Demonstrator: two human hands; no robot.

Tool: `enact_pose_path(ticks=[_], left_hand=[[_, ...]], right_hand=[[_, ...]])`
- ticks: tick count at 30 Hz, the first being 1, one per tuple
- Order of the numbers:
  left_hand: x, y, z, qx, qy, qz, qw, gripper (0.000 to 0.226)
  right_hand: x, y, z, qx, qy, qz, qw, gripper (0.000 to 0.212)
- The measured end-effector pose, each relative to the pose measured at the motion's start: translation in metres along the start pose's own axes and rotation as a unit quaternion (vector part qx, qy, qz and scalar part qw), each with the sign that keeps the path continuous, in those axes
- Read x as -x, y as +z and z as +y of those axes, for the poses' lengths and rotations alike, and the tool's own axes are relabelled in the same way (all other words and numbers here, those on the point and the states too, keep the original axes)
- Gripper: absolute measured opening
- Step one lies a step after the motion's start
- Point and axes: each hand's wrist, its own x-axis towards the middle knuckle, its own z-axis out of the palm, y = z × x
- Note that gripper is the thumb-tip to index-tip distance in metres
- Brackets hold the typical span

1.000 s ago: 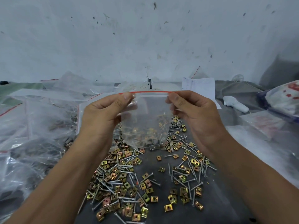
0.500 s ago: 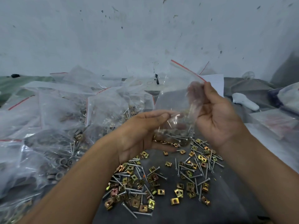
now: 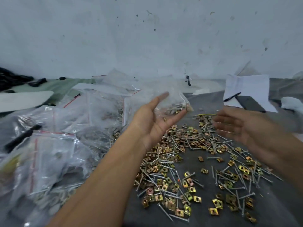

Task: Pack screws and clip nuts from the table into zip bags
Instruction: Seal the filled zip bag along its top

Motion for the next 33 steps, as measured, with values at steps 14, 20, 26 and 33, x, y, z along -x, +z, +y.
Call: enact_pose_path(ticks=[14,20,26,33], left_hand=[[0.0,-0.016,0.036,-0.099,-0.061,0.047,0.992,0.051],[0.007,-0.006,-0.007,-0.49,-0.021,0.091,0.867,0.029],[0.004,-0.004,-0.017,-0.555,0.035,0.072,0.828,0.027],[-0.001,-0.005,-0.023,-0.554,0.079,0.065,0.826,0.028]], right_hand=[[0.003,0.019,0.003,0.138,-0.015,0.03,0.99,0.017],[-0.01,-0.057,-0.007,0.554,-0.046,0.131,0.821,0.016],[0.016,-0.144,-0.018,0.644,0.058,0.24,0.725,0.018],[0.018,-0.153,-0.004,0.6,0.1,0.163,0.777,0.065]])
